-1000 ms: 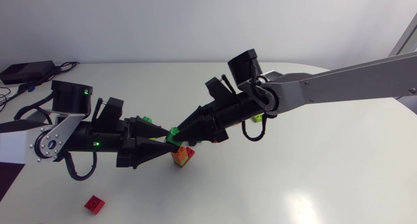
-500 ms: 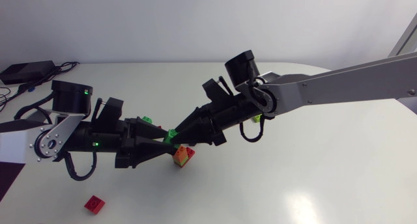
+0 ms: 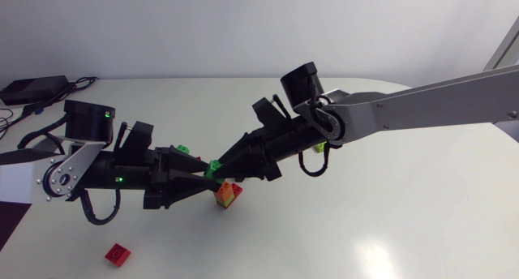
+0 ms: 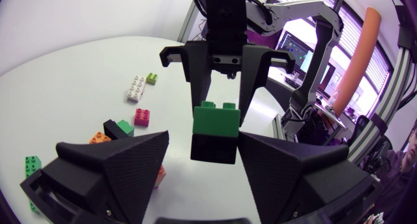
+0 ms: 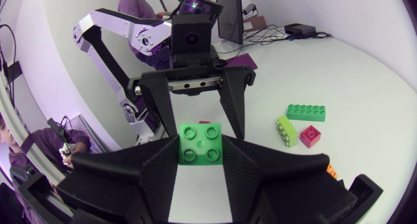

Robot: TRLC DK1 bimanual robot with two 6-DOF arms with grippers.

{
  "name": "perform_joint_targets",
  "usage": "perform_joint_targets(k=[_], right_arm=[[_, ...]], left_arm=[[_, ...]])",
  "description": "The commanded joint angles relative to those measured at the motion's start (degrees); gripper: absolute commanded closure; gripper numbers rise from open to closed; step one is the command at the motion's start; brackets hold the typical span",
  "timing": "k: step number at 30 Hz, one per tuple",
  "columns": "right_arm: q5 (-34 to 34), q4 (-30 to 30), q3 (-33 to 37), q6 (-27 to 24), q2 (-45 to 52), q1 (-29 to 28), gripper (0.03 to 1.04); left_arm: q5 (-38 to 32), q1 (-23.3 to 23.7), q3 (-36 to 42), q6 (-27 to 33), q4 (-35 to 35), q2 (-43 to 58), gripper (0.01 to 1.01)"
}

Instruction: Disassemble duplo

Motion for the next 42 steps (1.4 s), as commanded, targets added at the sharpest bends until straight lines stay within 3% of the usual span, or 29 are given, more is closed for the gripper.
perform_joint_targets(k=[1,6,13,14,17,20,25,29,31,34,42], right_arm=[[-0.1,0.7,-1.2,-0.2,-0.3,-0.5,0.75],[-0.1,0.8,-1.2,-0.2,-0.4,-0.4,0.75],[-0.1,0.8,-1.2,-0.2,-0.3,-0.4,0.75],[-0.1,0.8,-1.2,-0.2,-0.3,-0.3,0.75],[-0.1,0.8,-1.3,-0.2,-0.4,-0.1,0.75],[-0.1,0.9,-1.4,-0.2,-0.4,0.0,0.75],[-0.1,0.9,-1.5,-0.2,-0.5,-0.2,0.75],[0.1,0.9,-1.5,-0.2,-0.8,-0.5,0.75],[1.1,1.0,-1.6,-0.2,-1.0,-0.9,0.75],[4.6,2.1,-2.2,-0.2,-2.2,-1.1,0.75],[18.3,9.2,-4.9,2.7,-4.4,-0.9,0.75]], left_arm=[[0.1,0.1,1.2,0.5,-0.2,1.3,0.243],[0.1,0.0,1.2,0.5,-0.4,1.3,0.184],[0.0,-0.7,1.1,0.6,-0.4,1.3,0.193],[0.1,-0.7,1.0,0.6,-0.5,1.3,0.226],[0.3,-0.7,1.0,0.7,-0.5,1.3,0.489],[1.1,-0.7,1.0,0.7,-0.5,1.3,0.623],[1.8,-0.8,0.9,1.0,-1.0,1.3,0.634],[2.4,-0.8,0.9,1.1,-1.1,1.3,0.798],[2.5,-0.8,0.8,1.1,-1.1,1.3,0.805],[2.7,-0.9,0.7,1.1,-1.1,1.3,0.862],[2.8,-0.9,0.8,1.1,-1.1,1.3,0.862]])
